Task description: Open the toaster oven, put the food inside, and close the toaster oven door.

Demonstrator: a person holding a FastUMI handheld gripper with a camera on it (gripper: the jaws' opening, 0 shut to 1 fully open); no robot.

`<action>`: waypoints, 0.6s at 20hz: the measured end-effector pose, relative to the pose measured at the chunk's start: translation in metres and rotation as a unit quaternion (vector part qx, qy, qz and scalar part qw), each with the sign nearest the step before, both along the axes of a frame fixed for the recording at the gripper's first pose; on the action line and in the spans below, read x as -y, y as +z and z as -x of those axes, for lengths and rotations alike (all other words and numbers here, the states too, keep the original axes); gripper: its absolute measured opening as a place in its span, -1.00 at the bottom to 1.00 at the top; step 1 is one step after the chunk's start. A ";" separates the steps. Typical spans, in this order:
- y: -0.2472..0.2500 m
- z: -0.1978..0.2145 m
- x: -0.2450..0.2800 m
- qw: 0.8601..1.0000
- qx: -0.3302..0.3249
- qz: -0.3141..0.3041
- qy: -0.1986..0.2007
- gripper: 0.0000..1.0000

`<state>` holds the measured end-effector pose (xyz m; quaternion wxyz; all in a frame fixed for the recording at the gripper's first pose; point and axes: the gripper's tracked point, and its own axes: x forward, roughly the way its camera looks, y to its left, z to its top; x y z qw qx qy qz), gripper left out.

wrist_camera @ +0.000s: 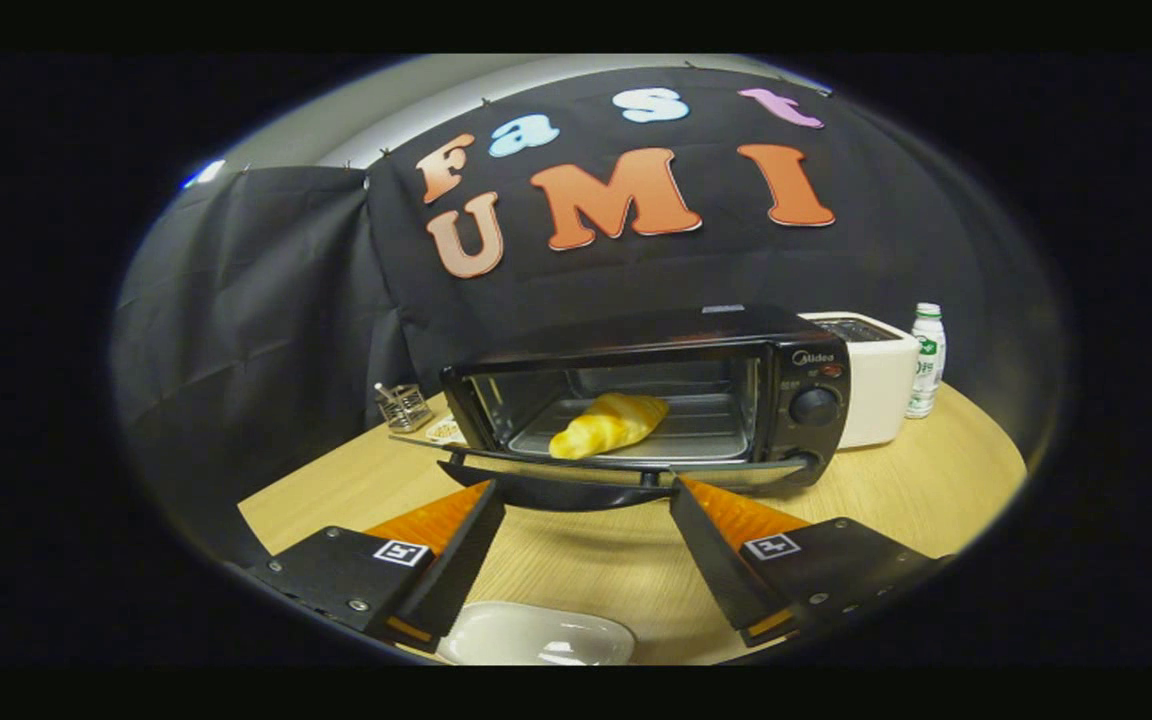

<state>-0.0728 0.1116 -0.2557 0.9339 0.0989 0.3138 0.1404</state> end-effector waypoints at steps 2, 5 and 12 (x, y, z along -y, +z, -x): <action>0.004 -0.011 0.000 1.000 0.006 -0.005 -0.009 0.98; 0.008 -0.025 0.001 1.000 0.009 -0.002 -0.021 0.99; 0.010 -0.063 0.001 0.999 0.027 0.004 -0.038 1.00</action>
